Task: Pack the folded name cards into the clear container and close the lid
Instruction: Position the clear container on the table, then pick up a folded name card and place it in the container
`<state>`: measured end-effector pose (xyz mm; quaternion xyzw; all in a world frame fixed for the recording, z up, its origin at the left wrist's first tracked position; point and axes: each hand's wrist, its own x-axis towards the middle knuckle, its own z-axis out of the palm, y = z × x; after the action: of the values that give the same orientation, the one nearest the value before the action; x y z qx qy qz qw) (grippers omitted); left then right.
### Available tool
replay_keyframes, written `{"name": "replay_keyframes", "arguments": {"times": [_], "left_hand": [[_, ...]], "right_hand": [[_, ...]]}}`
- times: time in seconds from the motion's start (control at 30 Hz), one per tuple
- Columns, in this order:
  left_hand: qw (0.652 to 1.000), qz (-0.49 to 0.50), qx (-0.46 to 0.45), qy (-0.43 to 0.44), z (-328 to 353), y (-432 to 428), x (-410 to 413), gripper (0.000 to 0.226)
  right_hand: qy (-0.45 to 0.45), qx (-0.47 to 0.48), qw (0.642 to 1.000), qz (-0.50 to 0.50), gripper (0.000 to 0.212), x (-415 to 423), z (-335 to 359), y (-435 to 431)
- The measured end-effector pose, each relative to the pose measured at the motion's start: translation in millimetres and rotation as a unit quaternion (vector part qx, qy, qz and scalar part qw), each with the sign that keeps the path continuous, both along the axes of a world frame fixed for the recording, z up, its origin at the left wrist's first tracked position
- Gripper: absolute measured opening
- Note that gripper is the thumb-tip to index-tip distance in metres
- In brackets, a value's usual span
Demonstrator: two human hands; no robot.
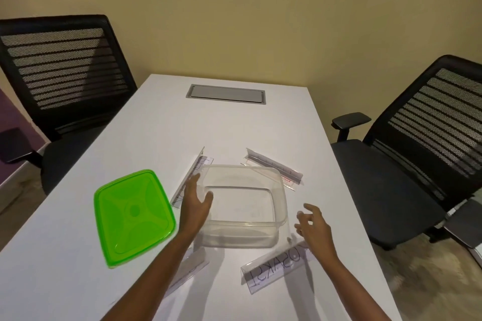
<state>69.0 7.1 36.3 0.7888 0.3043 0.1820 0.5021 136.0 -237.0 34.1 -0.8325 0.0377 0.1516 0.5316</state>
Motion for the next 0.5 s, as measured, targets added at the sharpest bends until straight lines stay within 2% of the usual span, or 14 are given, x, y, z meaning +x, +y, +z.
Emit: {"name": "replay_keyframes", "arguments": {"times": [0.1, 0.23, 0.3, 0.37, 0.47, 0.5], "left_hand": [[0.989, -0.059, 0.127, -0.051, -8.8, -30.8, -27.7, 0.042], [0.975, -0.145, 0.152, -0.067, -28.1, -76.7, -63.2, 0.036], [0.984, -0.132, 0.116, -0.016, -41.4, -97.6, -73.8, 0.034], [0.993, -0.087, 0.032, 0.070, -49.2, -113.4, -75.8, 0.037], [0.975, -0.032, -0.085, 0.202, -49.4, -123.6, -67.3, 0.042], [0.966, -0.020, -0.132, 0.222, -50.2, -124.6, -63.4, 0.042]], "right_hand": [[-0.003, 0.004, 1.000, -0.021, 0.032, -4.3, -4.1, -21.1], [0.019, -0.007, 0.999, -0.035, 0.032, -12.5, -15.4, -42.7], [0.042, -0.001, 0.998, -0.048, 0.036, -15.4, -20.3, -47.3], [0.070, 0.007, 0.995, -0.071, 0.039, -15.0, -24.6, -47.6], [0.101, 0.010, 0.991, -0.087, 0.043, -10.1, -30.1, -43.2], [0.109, 0.016, 0.990, -0.091, 0.045, -8.6, -31.2, -41.0]]}}
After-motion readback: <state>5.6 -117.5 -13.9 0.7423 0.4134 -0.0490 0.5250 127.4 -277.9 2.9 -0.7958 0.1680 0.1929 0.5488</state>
